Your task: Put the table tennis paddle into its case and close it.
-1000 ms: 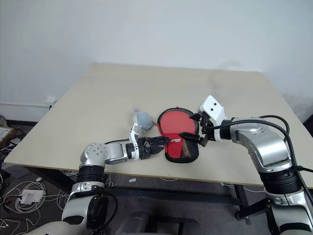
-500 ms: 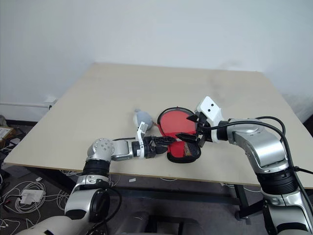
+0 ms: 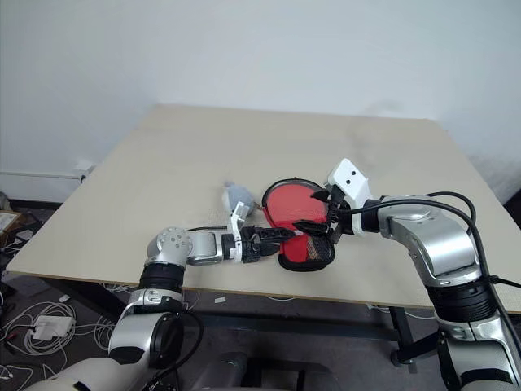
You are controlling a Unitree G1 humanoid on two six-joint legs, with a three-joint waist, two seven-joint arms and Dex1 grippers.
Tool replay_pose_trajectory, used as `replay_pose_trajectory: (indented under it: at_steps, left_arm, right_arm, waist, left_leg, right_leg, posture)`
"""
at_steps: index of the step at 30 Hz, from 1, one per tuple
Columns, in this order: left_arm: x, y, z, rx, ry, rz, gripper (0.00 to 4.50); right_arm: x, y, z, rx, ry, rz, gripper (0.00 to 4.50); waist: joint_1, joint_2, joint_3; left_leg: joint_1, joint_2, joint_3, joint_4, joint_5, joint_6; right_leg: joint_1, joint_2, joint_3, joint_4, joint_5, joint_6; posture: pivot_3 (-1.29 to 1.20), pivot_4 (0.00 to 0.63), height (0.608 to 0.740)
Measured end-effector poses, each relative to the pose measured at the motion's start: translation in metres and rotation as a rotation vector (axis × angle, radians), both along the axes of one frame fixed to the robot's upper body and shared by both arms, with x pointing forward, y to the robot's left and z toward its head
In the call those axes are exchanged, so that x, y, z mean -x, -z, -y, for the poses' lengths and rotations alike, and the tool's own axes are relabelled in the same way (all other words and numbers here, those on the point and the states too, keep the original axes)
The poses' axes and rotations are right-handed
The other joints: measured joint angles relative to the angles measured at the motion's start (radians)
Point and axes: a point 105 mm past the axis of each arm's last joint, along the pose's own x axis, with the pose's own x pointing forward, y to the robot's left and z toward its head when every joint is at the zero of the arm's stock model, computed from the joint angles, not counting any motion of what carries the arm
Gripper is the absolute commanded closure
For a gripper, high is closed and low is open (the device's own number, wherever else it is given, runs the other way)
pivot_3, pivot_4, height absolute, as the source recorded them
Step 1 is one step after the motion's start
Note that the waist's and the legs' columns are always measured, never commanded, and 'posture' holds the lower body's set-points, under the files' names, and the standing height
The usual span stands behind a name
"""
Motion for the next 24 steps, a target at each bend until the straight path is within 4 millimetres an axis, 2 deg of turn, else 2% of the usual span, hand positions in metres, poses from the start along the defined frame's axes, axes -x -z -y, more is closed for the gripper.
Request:
replay_pose_trajectory:
  at_steps: [10,11,14,22,24]
  left_arm:
    - [0.001,0.0,0.0,-0.031,0.007,0.012,0.03]
    - [0.001,0.0,0.0,-0.031,0.007,0.012,0.2]
    - [0.0,0.004,-0.001,-0.051,-0.004,0.003,0.94]
    - [0.0,0.016,-0.007,-0.101,-0.033,-0.044,3.86]
    - [0.0,0.013,-0.005,-0.105,-0.022,-0.04,4.44]
  right_arm:
    - [-0.001,-0.002,-0.001,0.0,-0.001,0.006,0.0]
    - [-0.001,-0.002,-0.001,0.0,-0.001,0.006,0.0]
    - [-0.001,-0.002,0.0,0.0,-0.001,0.005,0.0]
    - [-0.002,-0.004,-0.001,0.001,0.001,0.009,0.0]
    - [-0.002,-0.004,0.0,0.0,0.003,0.01,0.0]
  waist:
    - [-0.005,-0.001,-0.001]
    - [-0.005,-0.001,-0.001]
    - [-0.005,-0.001,-0.001]
    - [-0.006,-0.001,-0.001]
    - [-0.005,0.001,-0.002]
  left_leg:
    - [0.0,0.0,0.0,-0.001,0.0,0.0]
    - [0.0,0.0,0.0,-0.001,0.0,0.0]
    - [0.0,0.0,0.0,-0.001,0.0,0.0]
    - [0.0,0.0,0.0,-0.004,0.0,0.0]
    - [0.0,0.0,0.0,-0.003,0.0,0.0]
  right_leg:
    - [0.0,0.0,0.0,0.0,0.0,0.0]
    - [0.0,0.0,0.0,-0.001,0.0,0.0]
    - [0.0,0.0,0.0,-0.001,0.0,0.0]
    - [-0.001,0.0,0.0,-0.002,0.0,0.0]
    - [-0.001,0.0,0.0,-0.002,0.0,0.0]
  posture:
    - [0.0,0.0,0.707]
    - [0.0,0.0,0.707]
    - [0.0,0.0,0.707]
    - [0.0,0.0,0.707]
    - [0.0,0.0,0.707]
